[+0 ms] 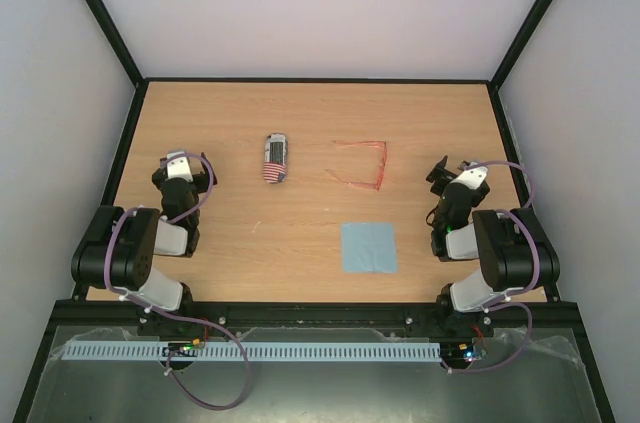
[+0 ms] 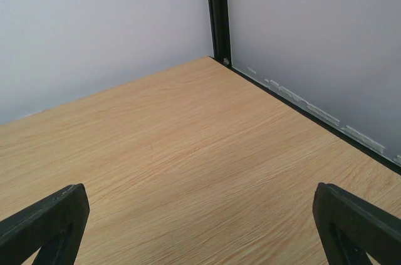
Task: Organize the sunglasses
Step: Pick up the sunglasses case from the center of the board.
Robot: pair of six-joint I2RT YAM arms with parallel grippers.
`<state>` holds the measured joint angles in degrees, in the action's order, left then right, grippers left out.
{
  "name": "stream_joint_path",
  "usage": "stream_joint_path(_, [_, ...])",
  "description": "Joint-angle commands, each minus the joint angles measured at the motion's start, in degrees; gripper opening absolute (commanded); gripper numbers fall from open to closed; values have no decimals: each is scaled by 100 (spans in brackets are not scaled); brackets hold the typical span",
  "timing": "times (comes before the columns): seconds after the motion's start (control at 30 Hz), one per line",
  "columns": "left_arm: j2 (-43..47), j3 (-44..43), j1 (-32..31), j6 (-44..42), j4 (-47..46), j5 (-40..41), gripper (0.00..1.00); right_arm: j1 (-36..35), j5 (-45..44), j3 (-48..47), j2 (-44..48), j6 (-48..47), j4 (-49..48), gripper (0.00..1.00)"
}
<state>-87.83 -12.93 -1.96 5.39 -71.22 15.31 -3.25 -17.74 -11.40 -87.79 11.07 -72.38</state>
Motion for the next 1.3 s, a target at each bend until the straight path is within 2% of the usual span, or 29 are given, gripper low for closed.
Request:
stream_joint_path(0.0, [-6,19,20,15,-274,33,100,-18,-47,-21,16,-61,-280,99])
stream_joint_path(0.57, [23,48,20,6,-318,42,99,-18,-45,-2,34,-68,-308,99])
stream_joint_path(0.67, [435,49,-24,-25,39,87,99,-52,-177,198,479,-64,-319,99])
stream_joint_path(0.7, [649,27,-55,-61,242,89,100,-109,-297,253,843,-76,-13,99])
stream_joint_path(0.83, [1631,-210,-352,-69,1394,243,99,-168,-572,-526,2380,573,3014,99])
stream_joint_path(0.93, [2405,-734,-434,636,2592,273,100,-168,101,-1343,2902,1021,4592,99])
stream_joint_path(1.0, [2719,-1258,-452,1025,3731,19,100,-168,478,-2055,3018,1285,5604,99])
stream_joint_path(1.17, [3057,-3068,-499,1995,6546,-519,100,-168,1287,-3320,3223,1797,7419,99])
stream_joint_path(1.2, [3106,-3441,-486,2276,7075,-768,100,-161,1570,-3463,3301,1801,7660,99])
stream_joint_path(1.27, [3189,-4051,-488,1994,7777,-1651,100,-143,2032,-3645,3486,1863,7943,99])
